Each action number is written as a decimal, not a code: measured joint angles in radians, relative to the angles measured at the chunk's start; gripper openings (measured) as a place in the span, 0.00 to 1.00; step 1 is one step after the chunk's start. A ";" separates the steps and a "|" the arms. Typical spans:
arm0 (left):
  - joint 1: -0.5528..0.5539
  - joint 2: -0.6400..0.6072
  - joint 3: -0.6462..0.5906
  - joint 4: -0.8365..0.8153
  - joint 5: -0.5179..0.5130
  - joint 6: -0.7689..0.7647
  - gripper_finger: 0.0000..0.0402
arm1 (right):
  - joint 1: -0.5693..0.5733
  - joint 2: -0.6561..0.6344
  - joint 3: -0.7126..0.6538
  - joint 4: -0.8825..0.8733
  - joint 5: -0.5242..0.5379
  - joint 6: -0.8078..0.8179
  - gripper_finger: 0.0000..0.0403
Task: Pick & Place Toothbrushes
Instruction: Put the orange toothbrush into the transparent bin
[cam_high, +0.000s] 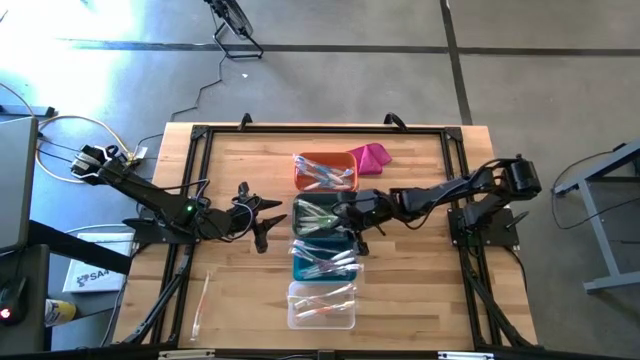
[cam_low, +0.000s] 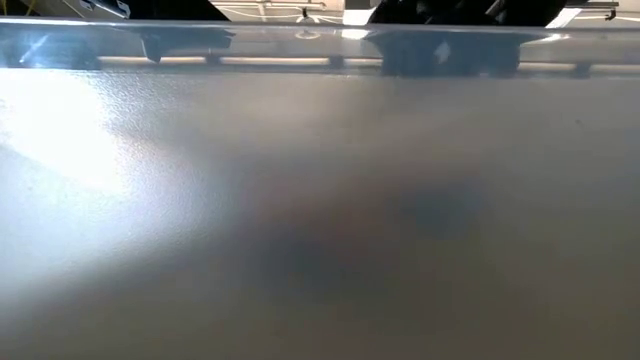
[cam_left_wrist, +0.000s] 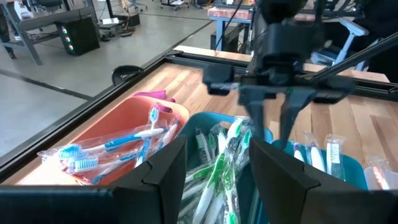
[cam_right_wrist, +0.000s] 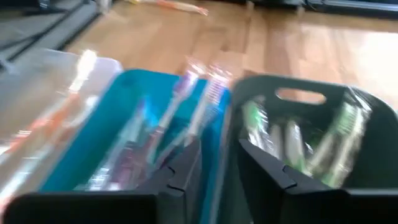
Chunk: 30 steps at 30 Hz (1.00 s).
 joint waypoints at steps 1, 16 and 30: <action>0.000 0.000 0.000 0.000 0.000 0.000 0.42 | 0.002 -0.014 0.000 -0.008 -0.011 0.002 0.22; 0.000 0.000 0.000 0.001 0.141 -0.037 0.42 | 0.021 -0.044 0.000 0.005 -0.044 0.006 0.04; 0.000 0.000 0.000 0.000 0.178 -0.038 0.42 | 0.032 -0.295 -0.121 -0.016 0.067 0.031 0.01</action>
